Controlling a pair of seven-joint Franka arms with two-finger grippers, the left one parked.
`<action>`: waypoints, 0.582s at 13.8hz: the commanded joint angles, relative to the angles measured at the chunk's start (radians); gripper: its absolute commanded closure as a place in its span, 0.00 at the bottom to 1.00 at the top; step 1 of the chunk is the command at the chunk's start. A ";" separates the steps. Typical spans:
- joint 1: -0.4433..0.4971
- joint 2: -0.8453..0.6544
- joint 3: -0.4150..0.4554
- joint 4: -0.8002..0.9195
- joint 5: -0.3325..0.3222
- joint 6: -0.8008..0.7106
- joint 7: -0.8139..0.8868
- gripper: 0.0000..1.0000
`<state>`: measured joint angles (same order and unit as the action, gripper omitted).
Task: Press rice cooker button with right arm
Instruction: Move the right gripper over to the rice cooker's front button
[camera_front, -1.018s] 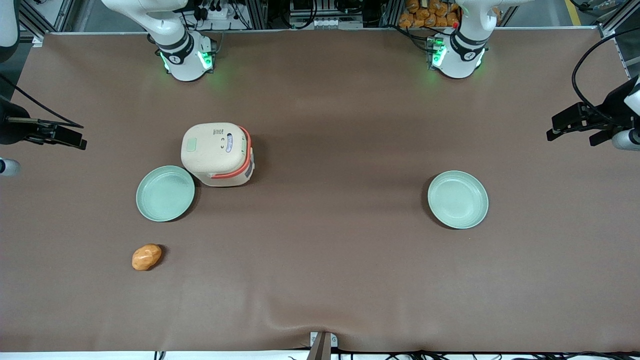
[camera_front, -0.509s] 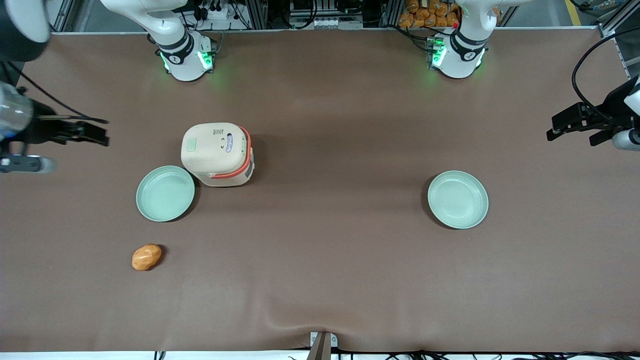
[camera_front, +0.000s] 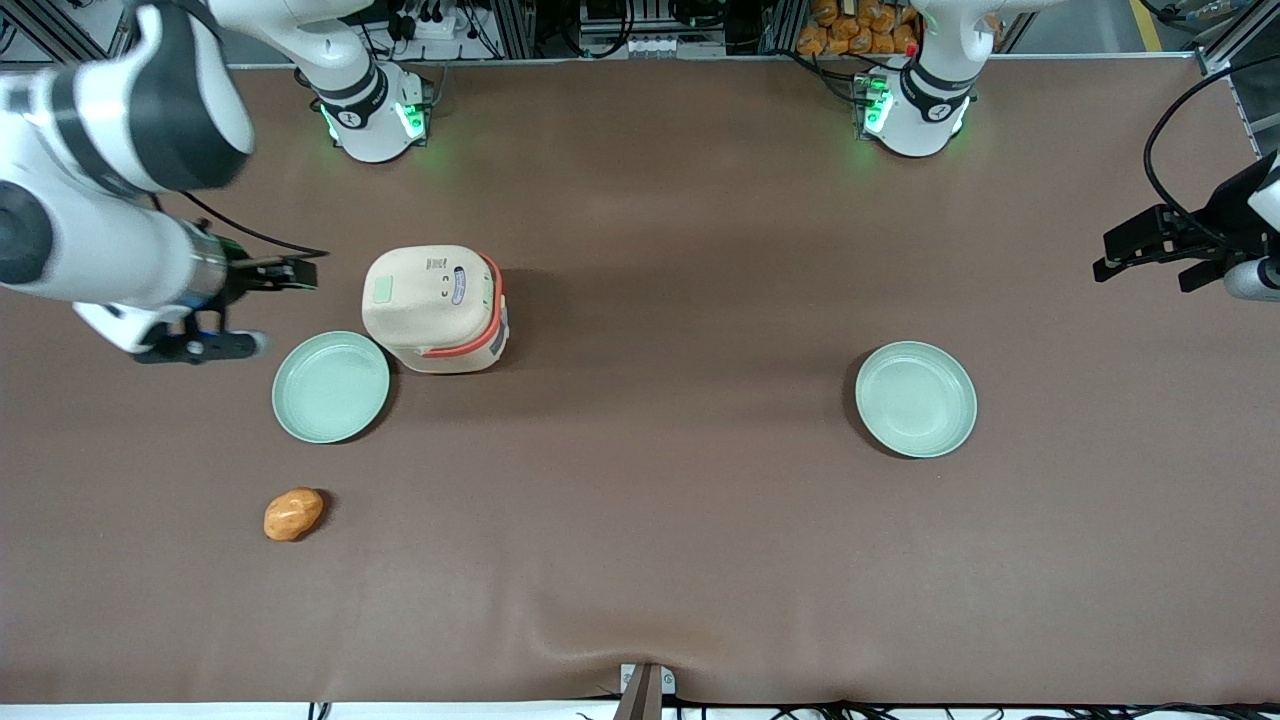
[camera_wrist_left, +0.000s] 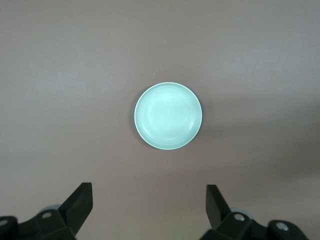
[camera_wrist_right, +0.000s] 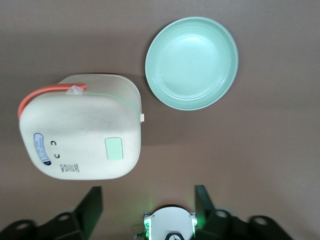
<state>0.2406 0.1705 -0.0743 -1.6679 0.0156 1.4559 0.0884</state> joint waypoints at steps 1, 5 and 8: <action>0.031 -0.020 -0.004 -0.088 0.004 0.044 0.005 0.49; 0.046 0.018 -0.004 -0.145 0.035 0.069 0.005 0.80; 0.075 0.044 -0.004 -0.159 0.038 0.097 0.008 1.00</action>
<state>0.2887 0.2112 -0.0734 -1.8103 0.0387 1.5400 0.0891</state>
